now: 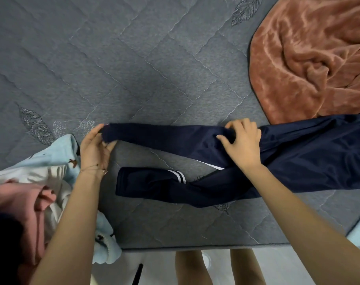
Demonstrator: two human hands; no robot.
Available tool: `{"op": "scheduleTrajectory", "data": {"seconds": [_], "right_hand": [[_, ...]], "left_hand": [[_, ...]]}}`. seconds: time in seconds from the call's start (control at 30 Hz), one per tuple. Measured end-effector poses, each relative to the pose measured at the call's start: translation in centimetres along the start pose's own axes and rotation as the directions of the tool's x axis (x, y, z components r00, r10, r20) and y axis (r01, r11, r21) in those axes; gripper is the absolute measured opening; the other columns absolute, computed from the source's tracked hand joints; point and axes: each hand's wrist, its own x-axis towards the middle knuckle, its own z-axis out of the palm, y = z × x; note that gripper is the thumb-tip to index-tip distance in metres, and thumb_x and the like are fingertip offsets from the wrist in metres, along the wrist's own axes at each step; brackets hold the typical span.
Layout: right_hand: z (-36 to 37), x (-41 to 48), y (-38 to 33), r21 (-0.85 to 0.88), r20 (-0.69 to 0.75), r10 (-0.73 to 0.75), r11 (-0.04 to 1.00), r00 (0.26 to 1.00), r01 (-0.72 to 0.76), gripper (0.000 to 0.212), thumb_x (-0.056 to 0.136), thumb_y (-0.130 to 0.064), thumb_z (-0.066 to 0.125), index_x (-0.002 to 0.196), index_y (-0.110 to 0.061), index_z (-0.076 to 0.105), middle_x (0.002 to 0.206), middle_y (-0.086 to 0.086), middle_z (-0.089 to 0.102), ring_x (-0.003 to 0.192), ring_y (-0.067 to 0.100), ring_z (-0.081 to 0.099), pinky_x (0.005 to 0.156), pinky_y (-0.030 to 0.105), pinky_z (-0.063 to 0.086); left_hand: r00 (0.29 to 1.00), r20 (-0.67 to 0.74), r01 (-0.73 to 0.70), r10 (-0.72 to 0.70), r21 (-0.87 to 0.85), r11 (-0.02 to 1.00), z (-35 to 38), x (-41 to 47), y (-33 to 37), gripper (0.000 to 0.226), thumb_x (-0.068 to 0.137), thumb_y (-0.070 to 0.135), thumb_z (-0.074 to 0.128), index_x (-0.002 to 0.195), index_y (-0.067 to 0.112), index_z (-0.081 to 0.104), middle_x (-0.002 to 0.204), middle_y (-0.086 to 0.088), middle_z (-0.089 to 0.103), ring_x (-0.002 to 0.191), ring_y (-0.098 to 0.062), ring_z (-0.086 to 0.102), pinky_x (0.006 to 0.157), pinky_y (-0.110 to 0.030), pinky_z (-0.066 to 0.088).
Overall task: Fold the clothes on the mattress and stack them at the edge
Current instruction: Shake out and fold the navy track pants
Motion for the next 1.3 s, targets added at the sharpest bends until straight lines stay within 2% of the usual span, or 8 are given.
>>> {"op": "scheduleTrajectory", "data": {"seconds": [0.1,0.2,0.37,0.53,0.63,0.87,1.0,1.3], "right_hand": [[0.3,-1.4,0.9,-0.159,0.18,-0.099,0.979,0.979,0.128,0.069,0.066,-0.042,0.081,0.126,-0.02,0.056,0.125,0.007,0.049,0.117,0.029,0.041,0.104,0.042,0.02],[0.5,-1.8,2.2,-0.281,0.355,-0.058,0.945,0.933,0.166,0.092,0.07,-0.027,0.08,0.148,-0.025,0.033,0.149,0.011,0.031,0.14,0.031,0.023,0.116,0.051,0.002],[-0.1,-0.6,3.0,-0.079,0.175,-0.15,0.983,0.973,0.166,0.068,0.073,0.005,0.064,0.137,-0.015,0.052,0.138,0.013,0.047,0.125,0.035,0.044,0.108,0.047,0.032],[-1.1,1.8,2.4,0.218,0.063,-0.106,0.972,0.992,0.09,0.042,0.081,0.001,0.064,0.121,-0.012,0.065,0.119,0.008,0.056,0.106,0.018,0.054,0.091,0.023,0.041],[-1.9,3.6,1.8,0.24,-0.011,0.023,0.971,1.0,-0.019,0.014,0.085,-0.017,0.069,0.099,-0.014,0.072,0.098,0.002,0.068,0.088,0.021,0.063,0.08,0.032,0.048],[-1.9,5.9,1.2,0.141,0.061,0.082,0.986,0.995,-0.09,0.022,0.091,-0.032,0.064,0.104,-0.017,0.073,0.102,0.003,0.073,0.096,0.027,0.065,0.083,0.037,0.049],[-1.1,6.1,2.1,-0.018,0.155,0.072,0.997,0.985,-0.07,0.041,0.089,-0.025,0.065,0.128,-0.018,0.058,0.124,0.008,0.059,0.118,0.032,0.048,0.1,0.042,0.036],[-2.4,5.2,5.6,-0.003,0.099,0.114,0.993,0.989,-0.114,0.03,0.085,-0.02,0.071,0.11,-0.005,0.063,0.11,0.015,0.06,0.104,0.036,0.052,0.09,0.042,0.04]], "left_hand": [[0.999,0.049,0.002,-0.005,0.044,0.999,0.8,-0.4,-0.2,0.035,0.098,-0.011,0.03,0.102,0.016,0.052,0.105,-0.006,0.063,0.096,-0.015,0.066,0.088,-0.031,0.055],[0.992,-0.028,-0.106,0.122,0.34,0.934,0.9,0.0,-1.1,0.027,0.096,-0.006,0.046,0.089,0.019,0.054,0.072,0.012,0.068,0.067,0.001,0.064,0.067,-0.016,0.055],[0.929,0.003,-0.301,0.37,0.588,0.751,0.3,1.2,-0.7,0.025,0.08,-0.012,0.044,0.074,0.007,0.058,0.069,0.004,0.051,0.067,0.004,0.041,0.064,-0.016,0.036],[0.916,-0.13,-0.24,0.379,0.58,0.778,1.0,1.6,0.0,0.037,0.094,0.005,0.047,0.064,0.023,0.034,0.062,0.005,0.032,0.056,0.002,0.027,0.054,-0.016,0.026],[0.882,-0.244,-0.175,0.404,0.626,0.76,0.8,2.0,0.5,0.042,0.093,0.014,0.052,0.06,0.02,0.028,0.058,0.003,0.03,0.045,0.001,0.03,0.048,-0.014,0.027],[0.917,-0.258,0.135,0.304,0.918,0.372,-0.2,2.7,-0.9,0.027,0.096,0.031,0.052,0.089,0.006,0.059,0.098,-0.023,0.062,0.096,-0.04,0.057,0.079,-0.039,0.039],[0.904,0.009,-0.03,0.427,0.999,0.042,1.2,1.8,-2.7,0.054,0.094,0.031,0.054,0.141,0.009,0.041,0.146,-0.024,0.034,0.134,-0.042,0.031,0.109,-0.054,0.018],[0.644,0.756,-0.708,0.118,0.648,-0.283,14.1,-2.7,-9.6,0.062,0.093,0.037,0.054,0.149,0.024,0.031,0.157,-0.013,0.022,0.145,-0.033,0.02,0.112,-0.059,0.017]]}}
